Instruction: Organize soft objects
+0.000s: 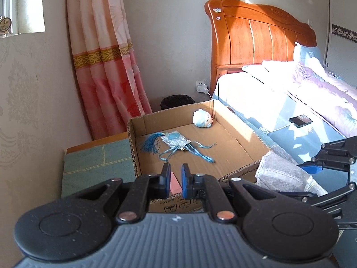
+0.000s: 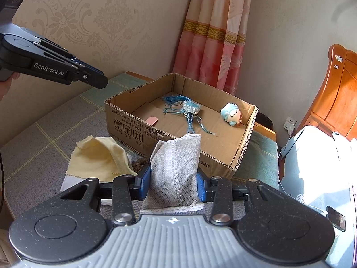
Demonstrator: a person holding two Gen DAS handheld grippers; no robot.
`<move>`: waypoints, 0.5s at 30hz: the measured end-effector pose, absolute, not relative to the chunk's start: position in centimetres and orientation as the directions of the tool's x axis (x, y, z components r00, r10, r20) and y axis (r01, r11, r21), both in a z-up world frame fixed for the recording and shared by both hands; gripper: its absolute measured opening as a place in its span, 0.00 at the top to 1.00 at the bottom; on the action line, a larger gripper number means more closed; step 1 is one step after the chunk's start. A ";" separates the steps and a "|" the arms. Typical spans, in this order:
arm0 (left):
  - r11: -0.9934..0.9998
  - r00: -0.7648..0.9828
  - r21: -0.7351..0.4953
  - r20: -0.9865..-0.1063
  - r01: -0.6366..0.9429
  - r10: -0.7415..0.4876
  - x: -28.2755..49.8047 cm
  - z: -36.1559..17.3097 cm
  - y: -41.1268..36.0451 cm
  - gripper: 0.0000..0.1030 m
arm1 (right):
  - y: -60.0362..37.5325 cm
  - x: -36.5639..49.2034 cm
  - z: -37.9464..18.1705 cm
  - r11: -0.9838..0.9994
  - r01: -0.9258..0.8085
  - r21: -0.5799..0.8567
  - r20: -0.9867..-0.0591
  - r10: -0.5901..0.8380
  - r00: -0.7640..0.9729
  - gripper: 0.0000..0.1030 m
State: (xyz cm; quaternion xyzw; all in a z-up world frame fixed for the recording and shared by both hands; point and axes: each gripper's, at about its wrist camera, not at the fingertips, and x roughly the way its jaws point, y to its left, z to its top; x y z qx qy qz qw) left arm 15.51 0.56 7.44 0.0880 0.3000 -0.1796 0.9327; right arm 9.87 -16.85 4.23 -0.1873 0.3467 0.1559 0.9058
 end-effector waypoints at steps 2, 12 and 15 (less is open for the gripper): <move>0.917 0.766 0.071 -0.577 0.394 -0.284 17.4 8.3 -0.1 0.92 | -16.9 10.0 4.5 0.881 -0.411 -0.235 -0.680 0.153 0.717 0.56; 0.913 0.734 0.038 -0.608 0.407 -0.302 25.5 7.6 -2.9 0.91 | -17.5 10.9 5.7 0.891 -0.387 -0.238 -0.655 0.147 0.741 0.56; 0.912 0.728 0.051 -0.620 0.408 -0.291 25.3 7.0 -2.8 0.87 | -17.6 11.2 5.7 0.892 -0.387 -0.236 -0.654 0.149 0.741 0.56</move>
